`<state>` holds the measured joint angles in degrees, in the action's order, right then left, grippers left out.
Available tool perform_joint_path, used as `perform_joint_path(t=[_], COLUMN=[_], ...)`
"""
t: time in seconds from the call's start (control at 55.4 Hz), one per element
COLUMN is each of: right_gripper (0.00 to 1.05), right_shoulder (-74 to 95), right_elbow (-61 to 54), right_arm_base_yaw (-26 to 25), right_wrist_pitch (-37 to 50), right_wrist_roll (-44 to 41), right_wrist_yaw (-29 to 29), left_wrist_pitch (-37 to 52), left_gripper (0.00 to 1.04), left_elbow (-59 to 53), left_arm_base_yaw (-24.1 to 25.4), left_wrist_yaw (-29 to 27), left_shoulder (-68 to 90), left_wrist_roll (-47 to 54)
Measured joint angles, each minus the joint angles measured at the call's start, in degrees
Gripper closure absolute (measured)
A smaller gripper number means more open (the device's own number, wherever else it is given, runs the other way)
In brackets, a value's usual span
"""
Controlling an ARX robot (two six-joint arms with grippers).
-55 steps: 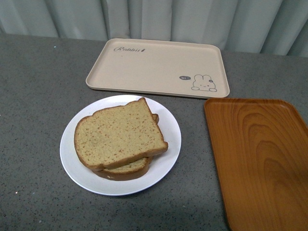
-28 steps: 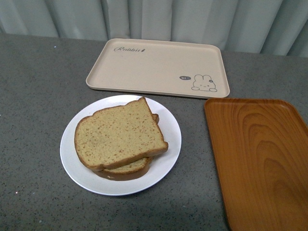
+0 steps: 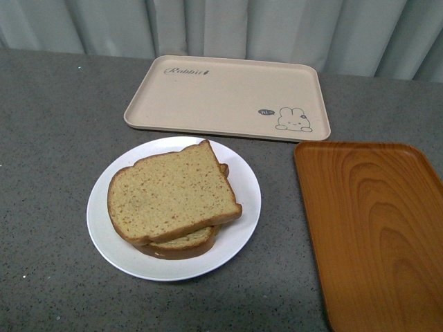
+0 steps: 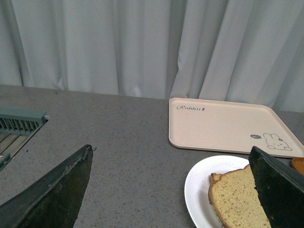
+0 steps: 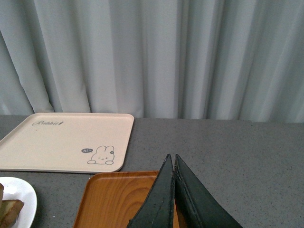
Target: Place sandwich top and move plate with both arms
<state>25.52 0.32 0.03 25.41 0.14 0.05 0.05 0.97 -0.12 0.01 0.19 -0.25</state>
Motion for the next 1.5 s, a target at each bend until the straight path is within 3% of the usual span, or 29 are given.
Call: perform_joint_path(t=[0.776, 0.885, 1.12, 1.228, 1.372, 1.499], right_gripper=[1.04, 1.04, 1.03, 0.84, 0.61, 0.38], right_shoulder=[-15.56, -23.5, -25.22, -25.27, -25.27, -25.27], right_elbow=[0.0, 0.04, 0.04, 0.04, 0.04, 0.04], right_arm_base_yaw=[0.0, 0.0, 0.0, 0.0, 0.0, 0.0], right_wrist_pitch=[-15.23, -24.87, -25.29, -25.31, -25.31, -25.31], right_wrist_roll=[0.0, -0.04, -0.15, -0.13, -0.13, -0.13], right_wrist_yaw=[-0.02, -0.13, -0.13, -0.13, -0.11, -0.13], left_wrist_pitch=[0.0, 0.0, -0.02, -0.02, -7.56, 0.48], left_gripper=[0.06, 0.06, 0.06, 0.06, 0.06, 0.06], left_elbow=[0.0, 0.0, 0.0, 0.0, 2.16, 2.23], left_arm_base_yaw=[0.0, 0.0, 0.0, 0.0, -2.58, -4.68], left_wrist_yaw=[0.0, -0.02, -0.02, 0.0, -7.93, -7.91], left_shoulder=[0.0, 0.0, 0.0, -0.02, 7.15, 17.53], left_wrist_roll=[0.0, 0.0, 0.0, 0.0, -4.5, -6.54])
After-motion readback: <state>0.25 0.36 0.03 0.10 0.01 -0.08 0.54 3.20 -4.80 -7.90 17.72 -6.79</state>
